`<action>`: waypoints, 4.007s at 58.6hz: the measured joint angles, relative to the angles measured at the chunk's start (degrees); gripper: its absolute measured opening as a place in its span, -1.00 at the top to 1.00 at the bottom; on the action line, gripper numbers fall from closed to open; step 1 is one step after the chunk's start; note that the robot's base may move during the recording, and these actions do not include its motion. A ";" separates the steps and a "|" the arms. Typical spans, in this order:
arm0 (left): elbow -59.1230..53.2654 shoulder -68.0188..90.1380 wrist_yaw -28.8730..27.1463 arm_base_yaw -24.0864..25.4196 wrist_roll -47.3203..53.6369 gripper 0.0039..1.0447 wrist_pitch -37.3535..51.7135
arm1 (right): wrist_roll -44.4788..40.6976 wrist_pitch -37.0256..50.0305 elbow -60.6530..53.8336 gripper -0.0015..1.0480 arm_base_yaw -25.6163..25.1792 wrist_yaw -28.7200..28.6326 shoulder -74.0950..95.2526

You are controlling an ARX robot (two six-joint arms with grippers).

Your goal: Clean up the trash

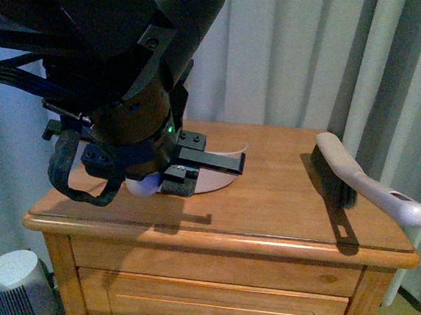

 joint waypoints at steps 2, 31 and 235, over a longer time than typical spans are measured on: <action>-0.61 -0.57 -0.57 0.02 0.98 0.45 1.90 | 0.00 0.00 0.00 -0.86 0.00 0.00 0.00; -22.67 -36.85 3.39 2.29 23.65 0.46 54.90 | 0.00 0.00 0.00 -0.86 0.00 0.00 0.00; -51.04 -80.98 16.79 10.40 17.33 0.46 50.45 | -24.61 52.17 24.63 0.60 36.50 44.04 41.48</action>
